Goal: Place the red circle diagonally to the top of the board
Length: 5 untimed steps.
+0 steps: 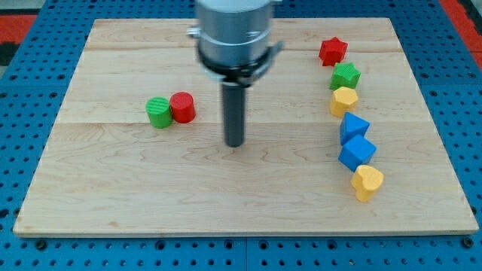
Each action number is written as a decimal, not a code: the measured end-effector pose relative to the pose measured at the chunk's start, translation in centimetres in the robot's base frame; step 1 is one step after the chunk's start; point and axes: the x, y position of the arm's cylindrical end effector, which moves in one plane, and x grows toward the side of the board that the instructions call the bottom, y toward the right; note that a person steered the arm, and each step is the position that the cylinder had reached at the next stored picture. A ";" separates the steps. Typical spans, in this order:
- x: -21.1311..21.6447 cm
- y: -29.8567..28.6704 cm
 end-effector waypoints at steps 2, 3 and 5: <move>-2.3 -9.1; -3.2 -9.1; -4.0 -9.0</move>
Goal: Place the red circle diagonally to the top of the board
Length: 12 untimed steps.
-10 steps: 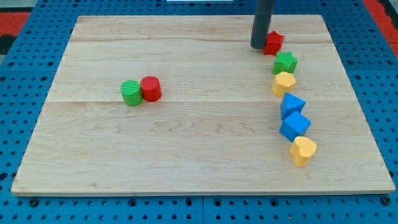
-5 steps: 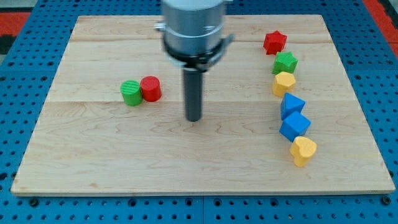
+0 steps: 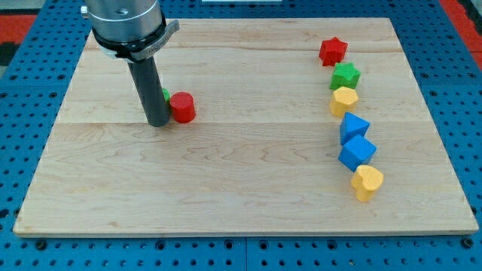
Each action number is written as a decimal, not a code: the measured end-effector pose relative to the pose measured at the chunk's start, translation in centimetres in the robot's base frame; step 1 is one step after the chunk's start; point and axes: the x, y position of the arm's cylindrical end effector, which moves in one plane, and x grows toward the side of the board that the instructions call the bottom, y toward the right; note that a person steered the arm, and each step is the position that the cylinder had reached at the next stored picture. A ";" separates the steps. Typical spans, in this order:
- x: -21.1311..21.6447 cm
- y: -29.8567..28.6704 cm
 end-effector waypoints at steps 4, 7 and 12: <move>-3.4 6.2; -4.9 13.5; -10.8 18.5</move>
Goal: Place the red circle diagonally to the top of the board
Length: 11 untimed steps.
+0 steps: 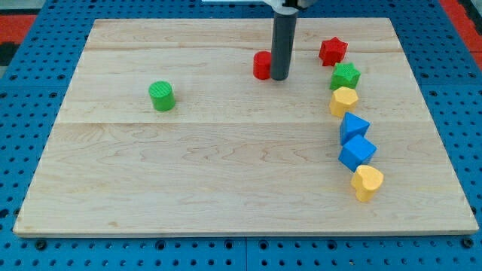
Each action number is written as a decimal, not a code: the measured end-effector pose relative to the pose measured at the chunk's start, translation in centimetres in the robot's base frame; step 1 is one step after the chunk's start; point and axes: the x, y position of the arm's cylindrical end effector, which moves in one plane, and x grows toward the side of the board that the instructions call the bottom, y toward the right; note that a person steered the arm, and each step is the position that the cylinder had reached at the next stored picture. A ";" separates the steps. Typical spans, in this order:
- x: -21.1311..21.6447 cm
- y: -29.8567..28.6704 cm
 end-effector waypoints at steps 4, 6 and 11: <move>-1.7 -8.2; -1.0 -5.4; -9.3 -0.3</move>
